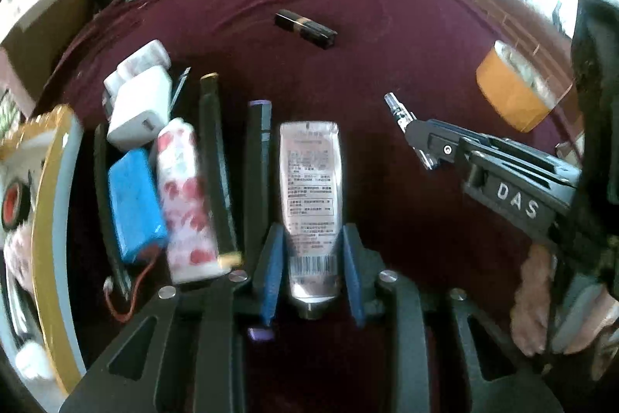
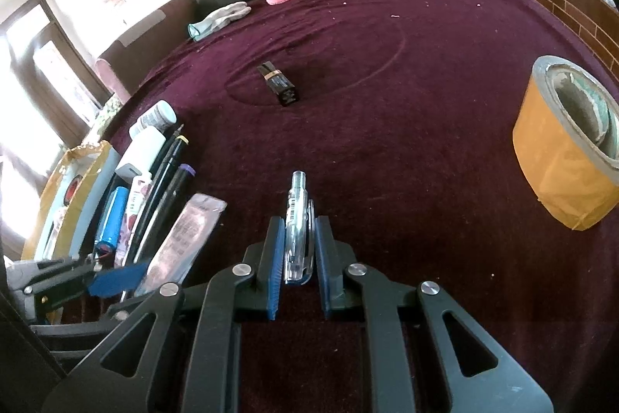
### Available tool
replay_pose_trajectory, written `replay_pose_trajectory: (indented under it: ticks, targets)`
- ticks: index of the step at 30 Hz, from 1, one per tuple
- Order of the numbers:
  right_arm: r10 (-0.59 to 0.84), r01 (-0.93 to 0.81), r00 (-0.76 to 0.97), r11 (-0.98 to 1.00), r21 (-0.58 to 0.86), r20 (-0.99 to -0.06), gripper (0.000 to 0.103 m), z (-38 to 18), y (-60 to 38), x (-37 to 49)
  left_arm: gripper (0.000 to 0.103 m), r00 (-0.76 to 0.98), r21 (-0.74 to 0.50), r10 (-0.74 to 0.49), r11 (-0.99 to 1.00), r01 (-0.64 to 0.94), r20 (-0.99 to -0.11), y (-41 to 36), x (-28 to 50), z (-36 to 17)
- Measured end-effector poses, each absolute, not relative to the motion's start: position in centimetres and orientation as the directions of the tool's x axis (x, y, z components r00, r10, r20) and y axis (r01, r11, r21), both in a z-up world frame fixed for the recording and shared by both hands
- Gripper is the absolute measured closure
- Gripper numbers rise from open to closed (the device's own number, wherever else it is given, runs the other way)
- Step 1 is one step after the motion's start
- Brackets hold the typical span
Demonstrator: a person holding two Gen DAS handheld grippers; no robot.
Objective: Organize objects
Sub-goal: 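Carry the silver tube and clear pen over the white tray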
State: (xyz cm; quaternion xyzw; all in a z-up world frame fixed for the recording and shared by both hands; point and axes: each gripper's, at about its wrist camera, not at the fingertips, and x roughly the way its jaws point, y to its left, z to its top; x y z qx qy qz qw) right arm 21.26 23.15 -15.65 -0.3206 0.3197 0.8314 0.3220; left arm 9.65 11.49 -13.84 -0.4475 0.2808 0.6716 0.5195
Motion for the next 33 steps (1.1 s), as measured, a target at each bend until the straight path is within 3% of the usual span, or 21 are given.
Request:
replay_pose_trajectory:
  ticks: [19,24,33]
  targets:
    - [0.37,-0.727,-0.621,-0.603,0.33,-0.691,0.09,-14.1,21.8,21.4,0.078,-0.051,-0.214,0.583,-0.377,-0.901,-0.811,4.9,6.3,-9.0]
    - [0.245,-0.596,-0.735,-0.68,0.428,-0.632,0.09,-11.9,18.1,18.7,0.078,-0.064,-0.241,0.599,-0.415,-0.877,-0.798,2.7,4.1,-8.0]
    - [0.043,-0.389,-0.792,-0.804,0.449,-0.609,0.09,-10.3,12.1,10.6,0.078,-0.157,-0.244,0.599,-0.533,-0.81,-0.785,-1.8,-1.6,-6.2]
